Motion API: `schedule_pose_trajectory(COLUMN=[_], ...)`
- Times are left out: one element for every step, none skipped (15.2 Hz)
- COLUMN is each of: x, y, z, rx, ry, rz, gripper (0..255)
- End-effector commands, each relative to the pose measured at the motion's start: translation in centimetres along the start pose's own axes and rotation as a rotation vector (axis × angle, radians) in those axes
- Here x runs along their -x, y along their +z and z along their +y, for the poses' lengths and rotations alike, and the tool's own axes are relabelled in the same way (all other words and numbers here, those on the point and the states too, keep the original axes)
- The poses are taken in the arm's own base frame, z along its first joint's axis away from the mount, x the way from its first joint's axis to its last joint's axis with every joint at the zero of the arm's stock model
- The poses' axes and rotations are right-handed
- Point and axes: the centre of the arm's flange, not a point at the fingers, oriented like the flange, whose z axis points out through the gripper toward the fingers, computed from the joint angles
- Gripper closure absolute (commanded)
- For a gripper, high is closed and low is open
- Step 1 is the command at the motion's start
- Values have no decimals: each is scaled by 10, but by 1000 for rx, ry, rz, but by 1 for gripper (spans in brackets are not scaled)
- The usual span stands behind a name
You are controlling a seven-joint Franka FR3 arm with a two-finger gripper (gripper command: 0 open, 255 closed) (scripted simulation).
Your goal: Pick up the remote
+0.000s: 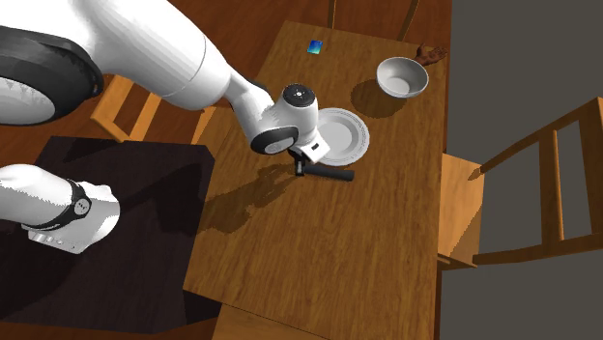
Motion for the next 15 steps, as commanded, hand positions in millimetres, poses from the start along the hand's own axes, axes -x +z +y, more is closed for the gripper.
schedule_pose_trajectory(x=[0,0,0,0,0,0,0,0,0,0,0,0,0,0,0], y=[-9,-14,-19,-25,-30,-35,-41,-46,-51,-56,-62,-67,-72,-73,-73], z=[-1,-1,-1,-1,-1,-1,-1,-1,-1,-2,-2,-2,-2,-2,-2], rx=[0,0,0,0,0,0,0,0,0,0,0,0,0,0,0], ry=[-1,-1,-1,-1,-1,-1,-1,-1,-1,-1,-1,-1,-1,-1,-1], rz=[0,0,0,0,0,0,0,0,0,0,0,0,0,0,0], gripper=[255,255,255,255,255,255,255,255,255,255,255,255,255,255,255])
